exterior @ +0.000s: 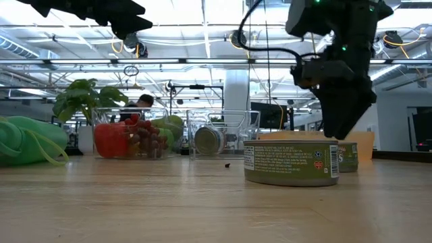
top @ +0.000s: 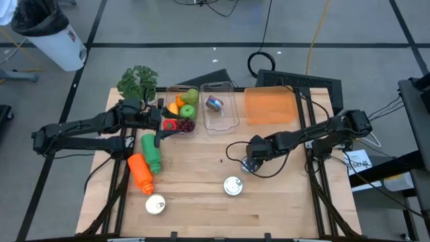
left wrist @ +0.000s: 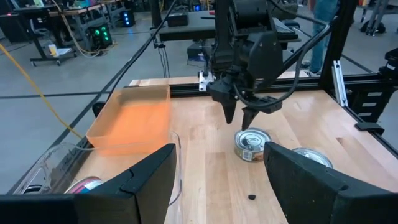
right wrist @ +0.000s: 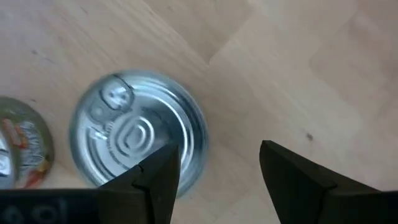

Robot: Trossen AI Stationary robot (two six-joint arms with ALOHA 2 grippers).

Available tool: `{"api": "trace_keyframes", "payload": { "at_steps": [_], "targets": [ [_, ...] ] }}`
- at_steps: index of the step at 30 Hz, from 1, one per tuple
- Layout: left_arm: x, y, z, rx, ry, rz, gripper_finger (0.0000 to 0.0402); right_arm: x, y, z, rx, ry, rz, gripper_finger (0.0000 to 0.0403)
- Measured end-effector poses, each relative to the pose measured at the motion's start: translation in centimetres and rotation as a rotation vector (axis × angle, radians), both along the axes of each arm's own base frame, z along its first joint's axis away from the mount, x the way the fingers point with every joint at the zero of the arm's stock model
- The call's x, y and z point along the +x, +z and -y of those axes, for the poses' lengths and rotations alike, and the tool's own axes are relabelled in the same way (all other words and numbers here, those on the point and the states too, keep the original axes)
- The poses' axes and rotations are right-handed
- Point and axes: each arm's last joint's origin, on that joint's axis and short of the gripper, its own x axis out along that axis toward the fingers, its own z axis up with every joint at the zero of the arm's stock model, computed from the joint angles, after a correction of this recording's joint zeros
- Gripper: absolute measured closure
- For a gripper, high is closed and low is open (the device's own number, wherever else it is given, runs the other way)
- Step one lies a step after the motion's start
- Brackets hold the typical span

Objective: Pick & Place Food Item
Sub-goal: Put the right green tuna can into the right transparent bin

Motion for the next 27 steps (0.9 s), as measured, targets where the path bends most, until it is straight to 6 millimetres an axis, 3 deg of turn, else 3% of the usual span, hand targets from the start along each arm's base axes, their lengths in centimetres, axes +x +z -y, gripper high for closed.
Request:
{"api": "trace_keyframes", "payload": {
  "at_steps": [27],
  "targets": [
    [0.0,0.0,0.0,0.018,-0.004,-0.001,0.0149,-3.1,-3.1,0.7,-0.073,-0.111,-0.156,0.0195]
  ]
}}
